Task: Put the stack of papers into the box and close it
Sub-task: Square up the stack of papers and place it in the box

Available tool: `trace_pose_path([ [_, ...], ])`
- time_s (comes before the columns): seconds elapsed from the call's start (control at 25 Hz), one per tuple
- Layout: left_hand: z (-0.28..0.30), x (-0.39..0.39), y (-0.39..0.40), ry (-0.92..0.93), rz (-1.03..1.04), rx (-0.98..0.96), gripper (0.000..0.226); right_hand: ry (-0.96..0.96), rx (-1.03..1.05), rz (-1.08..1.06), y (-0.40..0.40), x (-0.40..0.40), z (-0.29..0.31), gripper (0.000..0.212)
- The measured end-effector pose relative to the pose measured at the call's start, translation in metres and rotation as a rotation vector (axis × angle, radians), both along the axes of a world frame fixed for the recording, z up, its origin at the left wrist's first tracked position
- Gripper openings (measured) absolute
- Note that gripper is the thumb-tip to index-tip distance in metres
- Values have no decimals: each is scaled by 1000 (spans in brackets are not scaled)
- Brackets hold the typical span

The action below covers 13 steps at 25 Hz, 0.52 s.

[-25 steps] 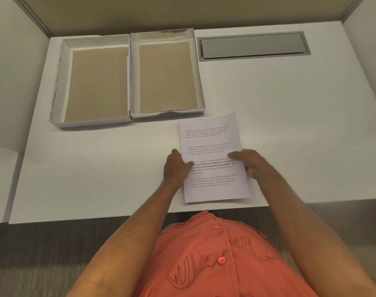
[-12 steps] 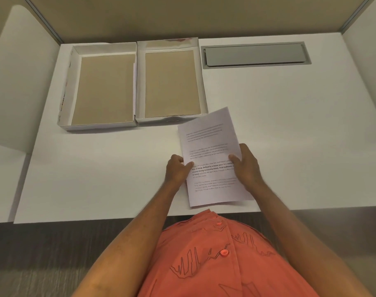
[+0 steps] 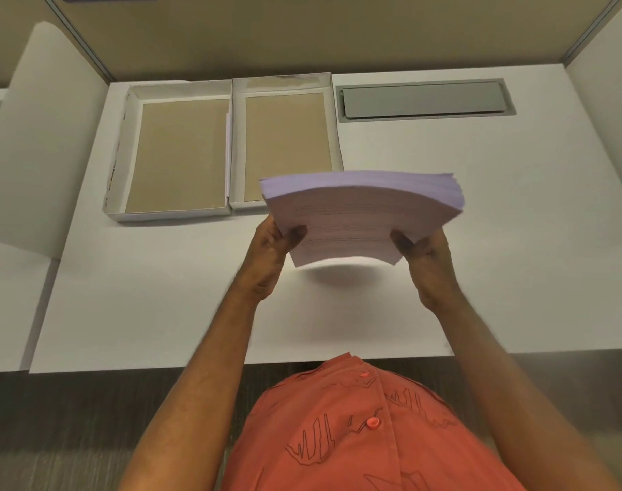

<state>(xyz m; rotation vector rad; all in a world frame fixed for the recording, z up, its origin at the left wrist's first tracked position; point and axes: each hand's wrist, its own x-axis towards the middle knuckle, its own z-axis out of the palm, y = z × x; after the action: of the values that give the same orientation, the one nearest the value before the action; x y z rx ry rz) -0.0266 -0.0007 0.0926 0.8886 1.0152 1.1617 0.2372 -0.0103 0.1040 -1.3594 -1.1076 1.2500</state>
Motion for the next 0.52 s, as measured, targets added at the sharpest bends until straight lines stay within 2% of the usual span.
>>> trace_pose_path([
  [0.12,-8,-4,-2,65,-44,-29,43,36,-62,-60,-2,-5,-19,46],
  [0.2,-20,-2,-8,99,-60,-86,51,10,-117,-75,-5,-9,-31,53],
  [0.32,-33,0,-13,149,-68,-125,56,-44,-152,-73,-3,-15,-36,52],
  [0.44,-46,-1,-13,187,-104,-168,55,-88,-169,-78,2,-16,-40,51],
  [0.52,-59,-2,-14,270,-145,-209,44,-113,-171,-54,3,-17,-47,45],
])
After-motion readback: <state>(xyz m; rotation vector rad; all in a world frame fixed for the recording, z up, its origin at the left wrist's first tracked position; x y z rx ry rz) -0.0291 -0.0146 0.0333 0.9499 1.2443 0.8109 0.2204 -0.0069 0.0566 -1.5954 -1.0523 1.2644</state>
